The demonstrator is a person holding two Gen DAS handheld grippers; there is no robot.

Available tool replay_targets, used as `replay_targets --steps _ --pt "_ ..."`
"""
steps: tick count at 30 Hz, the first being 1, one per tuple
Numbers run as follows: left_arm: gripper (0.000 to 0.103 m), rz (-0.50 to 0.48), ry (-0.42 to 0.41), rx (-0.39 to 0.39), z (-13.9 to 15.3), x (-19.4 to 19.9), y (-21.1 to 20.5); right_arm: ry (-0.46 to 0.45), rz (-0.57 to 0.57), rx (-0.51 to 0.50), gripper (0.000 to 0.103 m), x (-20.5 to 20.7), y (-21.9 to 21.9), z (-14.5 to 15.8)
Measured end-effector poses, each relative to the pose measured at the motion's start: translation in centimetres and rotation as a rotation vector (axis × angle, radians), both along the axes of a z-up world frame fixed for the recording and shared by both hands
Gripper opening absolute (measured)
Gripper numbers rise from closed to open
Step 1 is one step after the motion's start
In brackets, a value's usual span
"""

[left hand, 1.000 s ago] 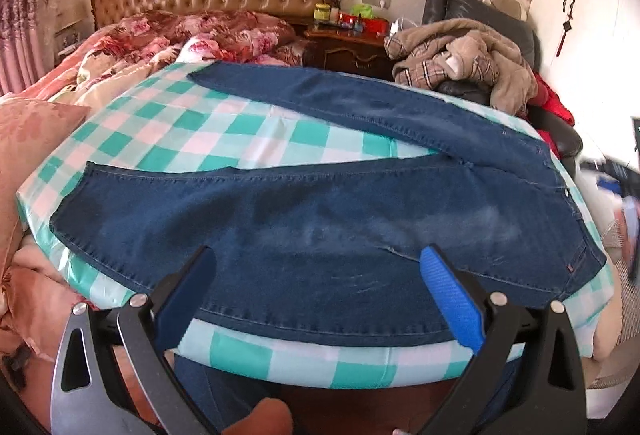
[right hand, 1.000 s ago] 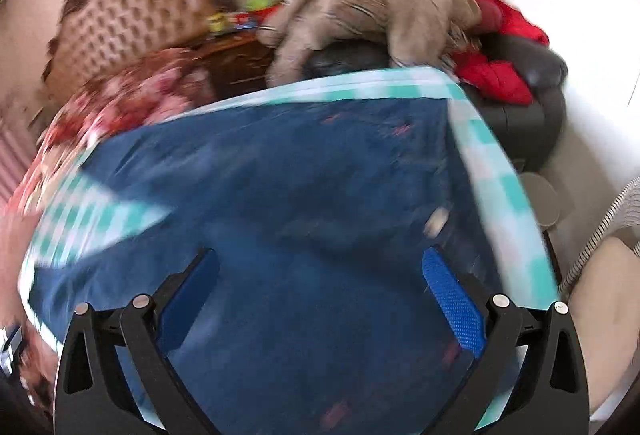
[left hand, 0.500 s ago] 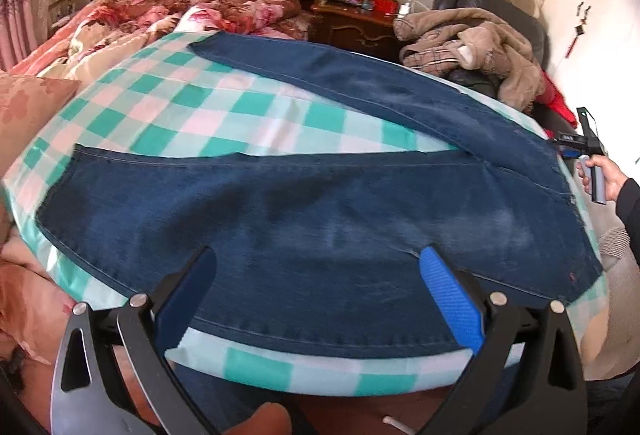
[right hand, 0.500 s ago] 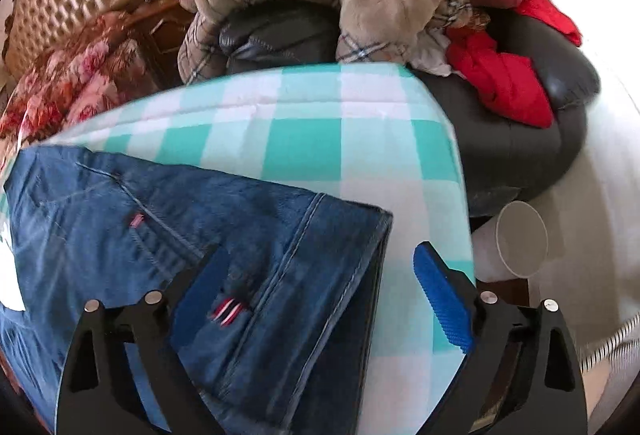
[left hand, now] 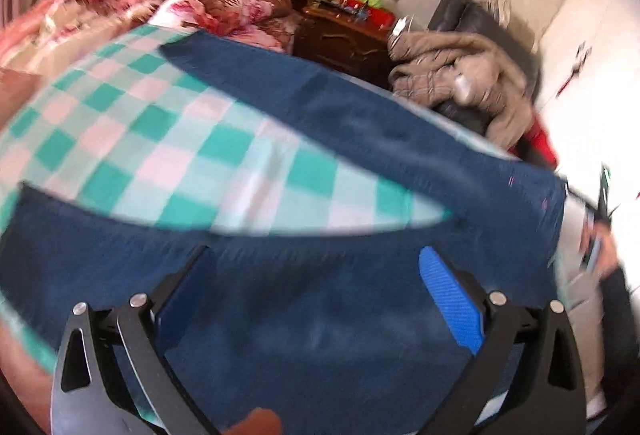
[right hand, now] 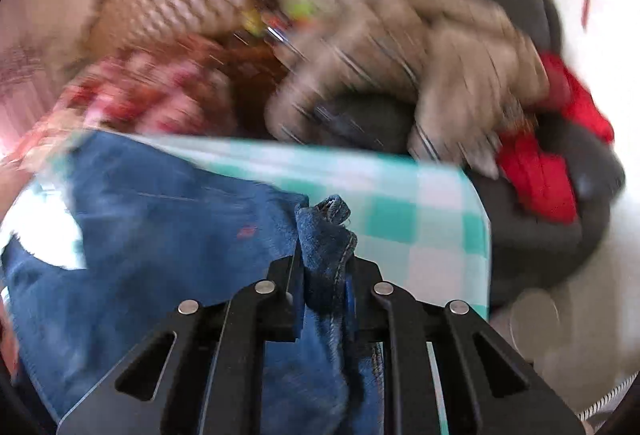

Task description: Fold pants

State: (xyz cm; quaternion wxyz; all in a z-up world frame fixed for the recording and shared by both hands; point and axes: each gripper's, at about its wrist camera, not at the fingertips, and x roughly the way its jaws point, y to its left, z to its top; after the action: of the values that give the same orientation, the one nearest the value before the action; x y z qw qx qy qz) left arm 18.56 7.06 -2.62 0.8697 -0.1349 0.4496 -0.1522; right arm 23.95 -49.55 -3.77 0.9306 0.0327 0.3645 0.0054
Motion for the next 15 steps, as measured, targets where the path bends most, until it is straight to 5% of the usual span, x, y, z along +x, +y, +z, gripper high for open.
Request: replay_targets --steps 4,7,11,15 --pt "0.083 0.011 0.046 -0.245 -0.1 7.8 1.4 -0.143 0.167 0.051 0.016 -8.6 5.8 3.9" --pt "0.072 0.026 0.078 -0.361 -1.0 13.2 2.5 -0.197 0.304 0.088 0.016 -15.1 9.0 3.4" --pt "0.054 0.105 0.153 -0.496 -4.3 19.9 5.0 -0.145 0.258 0.188 0.016 -19.1 8.8 0.8" --pt "0.048 0.201 0.227 -0.558 -8.0 24.8 6.8 -0.122 0.181 0.243 0.016 -20.7 7.6 -1.1"
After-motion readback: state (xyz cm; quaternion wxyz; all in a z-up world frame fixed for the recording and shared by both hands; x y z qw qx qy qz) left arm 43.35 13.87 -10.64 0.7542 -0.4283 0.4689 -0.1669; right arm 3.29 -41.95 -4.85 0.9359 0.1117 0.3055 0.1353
